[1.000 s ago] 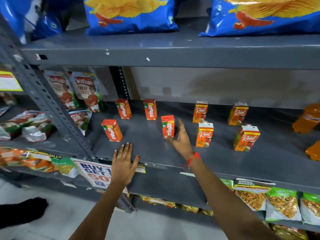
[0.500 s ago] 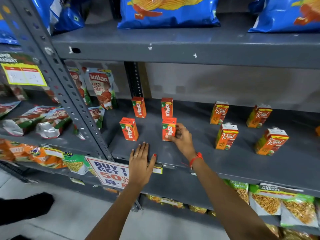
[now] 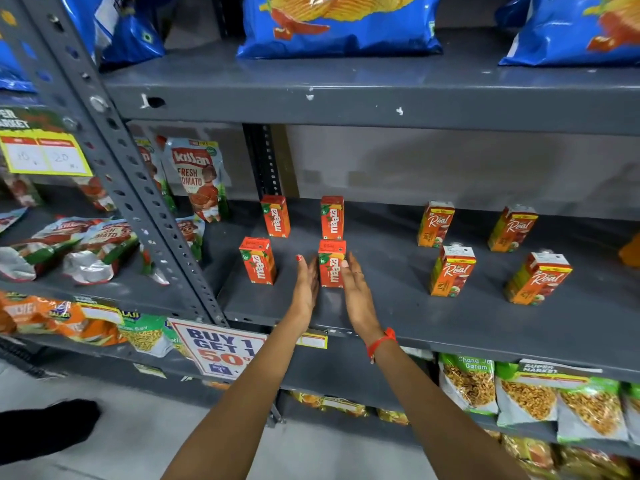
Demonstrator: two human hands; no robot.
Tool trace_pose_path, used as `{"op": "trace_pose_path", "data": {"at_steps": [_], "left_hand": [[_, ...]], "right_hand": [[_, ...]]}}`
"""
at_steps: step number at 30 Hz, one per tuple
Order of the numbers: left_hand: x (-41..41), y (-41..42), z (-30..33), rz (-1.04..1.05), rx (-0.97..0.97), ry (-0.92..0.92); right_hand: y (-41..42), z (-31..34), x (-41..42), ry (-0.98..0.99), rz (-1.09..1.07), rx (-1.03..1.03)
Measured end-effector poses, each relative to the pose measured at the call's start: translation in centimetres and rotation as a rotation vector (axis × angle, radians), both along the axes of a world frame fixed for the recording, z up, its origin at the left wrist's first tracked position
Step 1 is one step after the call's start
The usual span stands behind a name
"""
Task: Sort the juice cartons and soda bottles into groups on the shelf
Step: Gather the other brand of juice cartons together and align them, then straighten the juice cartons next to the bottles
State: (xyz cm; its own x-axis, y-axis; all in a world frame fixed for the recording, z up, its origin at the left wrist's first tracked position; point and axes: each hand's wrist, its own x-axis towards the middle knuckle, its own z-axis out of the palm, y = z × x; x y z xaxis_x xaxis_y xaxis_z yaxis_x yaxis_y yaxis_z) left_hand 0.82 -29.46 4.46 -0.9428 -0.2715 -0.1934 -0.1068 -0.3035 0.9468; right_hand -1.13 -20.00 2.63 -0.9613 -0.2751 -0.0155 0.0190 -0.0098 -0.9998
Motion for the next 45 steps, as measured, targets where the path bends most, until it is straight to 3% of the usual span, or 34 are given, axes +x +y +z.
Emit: {"op": "trace_pose_path", "data": {"at_steps": [8, 16, 19, 24, 27, 31, 36, 38, 41, 45], "left_hand": [[0.6, -0.2, -0.1, 0.014, 0.115, 0.007], [1.0, 0.8, 0.1, 0.066, 0.042, 0.041], [1.5, 1.2, -0.1, 0.151, -0.095, -0.028], [3.1, 3.6, -1.2, 0.488, 0.039, 0.118], [4.0, 7.8, -1.6, 0.622, -0.12, 0.199], [2.5, 13.9, -1.7, 0.382, -0.203, 0.264], [-1.2, 18.8, -1.1, 0.084, -0.049, 0.121], [-2.5, 19.4, -0.8, 0.014, 0.029, 0.047], [-3.1, 19.9, -0.8, -0.074, 0.001, 0.067], [-2.7, 20.1, -0.7, -0.04, -0.035, 0.062]], "right_hand": [[-1.4, 0.4, 0.8, -0.031, 0.008, -0.002], [-0.5, 0.9, 1.2, -0.04, 0.035, 0.017], [0.6, 0.6, 1.9, -0.052, 0.014, -0.002], [5.4, -0.7, 3.4, -0.057, -0.302, -0.239], [9.7, -0.5, 3.3, -0.022, -0.571, -0.361], [14.6, -0.1, 1.8, 0.017, -0.661, -0.27], [18.0, -0.2, -0.3, -0.04, -0.463, -0.136], [18.4, 0.0, -0.8, -0.083, -0.345, -0.061], [18.6, 0.3, -1.2, -0.103, -0.258, -0.012], [18.7, 0.5, -0.9, -0.084, -0.2, 0.049]]}}
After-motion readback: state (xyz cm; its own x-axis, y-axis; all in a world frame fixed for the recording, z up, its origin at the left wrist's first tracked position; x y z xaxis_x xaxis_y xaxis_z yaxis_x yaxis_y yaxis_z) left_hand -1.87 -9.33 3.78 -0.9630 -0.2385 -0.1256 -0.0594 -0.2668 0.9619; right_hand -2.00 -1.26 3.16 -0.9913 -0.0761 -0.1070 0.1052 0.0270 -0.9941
